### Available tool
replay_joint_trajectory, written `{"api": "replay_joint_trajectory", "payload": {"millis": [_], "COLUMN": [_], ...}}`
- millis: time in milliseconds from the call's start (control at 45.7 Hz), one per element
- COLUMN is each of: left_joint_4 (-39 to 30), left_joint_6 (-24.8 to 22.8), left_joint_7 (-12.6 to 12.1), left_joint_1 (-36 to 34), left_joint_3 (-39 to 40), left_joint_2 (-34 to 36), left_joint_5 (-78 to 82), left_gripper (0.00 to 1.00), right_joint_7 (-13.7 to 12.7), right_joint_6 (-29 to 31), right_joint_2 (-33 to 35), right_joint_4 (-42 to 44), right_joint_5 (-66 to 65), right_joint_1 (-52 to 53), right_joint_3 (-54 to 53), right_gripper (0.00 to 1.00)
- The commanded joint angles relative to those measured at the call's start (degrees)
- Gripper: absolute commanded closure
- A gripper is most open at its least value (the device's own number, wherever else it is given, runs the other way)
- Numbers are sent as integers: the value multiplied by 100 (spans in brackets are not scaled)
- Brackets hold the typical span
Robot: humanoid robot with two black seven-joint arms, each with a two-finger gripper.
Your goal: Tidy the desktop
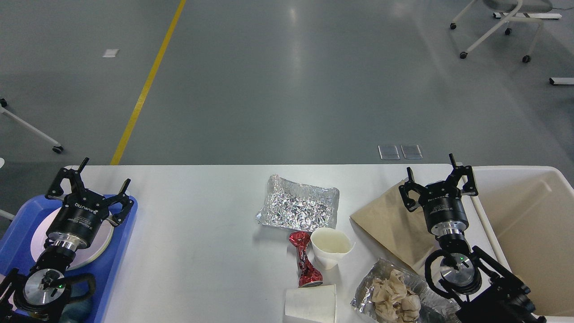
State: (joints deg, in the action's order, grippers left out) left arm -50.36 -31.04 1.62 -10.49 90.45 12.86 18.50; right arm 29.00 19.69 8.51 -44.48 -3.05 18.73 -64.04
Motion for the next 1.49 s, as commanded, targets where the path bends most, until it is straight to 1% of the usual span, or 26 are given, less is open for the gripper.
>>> {"api": "replay_joint_trajectory", "payload": {"millis": [0,241,372,438,613,745,898,1073,1117,1139,1205,1270,1314,1336,1424,1467], "left_joint_4": [0,8,8,8,8,26,192,307,325,325,386,404,395,386,395,395], "left_joint_6": [-68,-42,2,-7,-24,-68,-7,-235,-288,-306,-314,-341,-358,-358,-376,-376], "left_joint_7": [-56,-136,-346,-390,-382,-312,-346,-320,-242,-163,171,514,698,734,708,734], "left_joint_1": [-41,-172,-365,-410,-410,-366,-340,-287,-287,-287,-322,-296,-269,-252,-234,-243], "left_joint_3": [-1,-45,25,25,-19,-28,-177,-371,-362,-318,-309,-318,-353,-370,-353,-362], "left_joint_2": [-3,-12,6,23,32,24,-47,-99,-134,-196,-389,-442,-512,-513,-469,-451], "left_joint_5": [-22,-154,-180,-250,-804,-795,-778,-786,-847,-857,-865,-866,-874,-874,-883,-874], "left_gripper": [4,4,4,4,4,4,4,4,4,4,4,4,4,4,4,4], "right_joint_7": [0,0,0,0,0,0,0,0,0,0,0,0,0,0,0,0], "right_joint_6": [0,0,0,0,0,0,0,0,0,0,0,0,0,0,0,0], "right_joint_2": [1,-8,-8,-8,1,1,1,-8,-8,-8,-8,-8,-8,-8,-8,-8], "right_joint_4": [1,1,1,1,1,1,9,9,9,9,9,9,18,9,9,18], "right_joint_5": [-3,-3,-3,-3,-3,-3,-3,-3,-3,-3,-3,-3,-3,-3,-3,-3], "right_joint_1": [8,0,0,8,8,8,8,8,8,8,8,8,8,8,8,8], "right_joint_3": [5,-3,5,-3,5,5,5,5,5,-3,5,5,-3,5,-3,-3], "right_gripper": [0,0,0,0,0,0,0,0,0,0,0,0,0,0,0,0]}}
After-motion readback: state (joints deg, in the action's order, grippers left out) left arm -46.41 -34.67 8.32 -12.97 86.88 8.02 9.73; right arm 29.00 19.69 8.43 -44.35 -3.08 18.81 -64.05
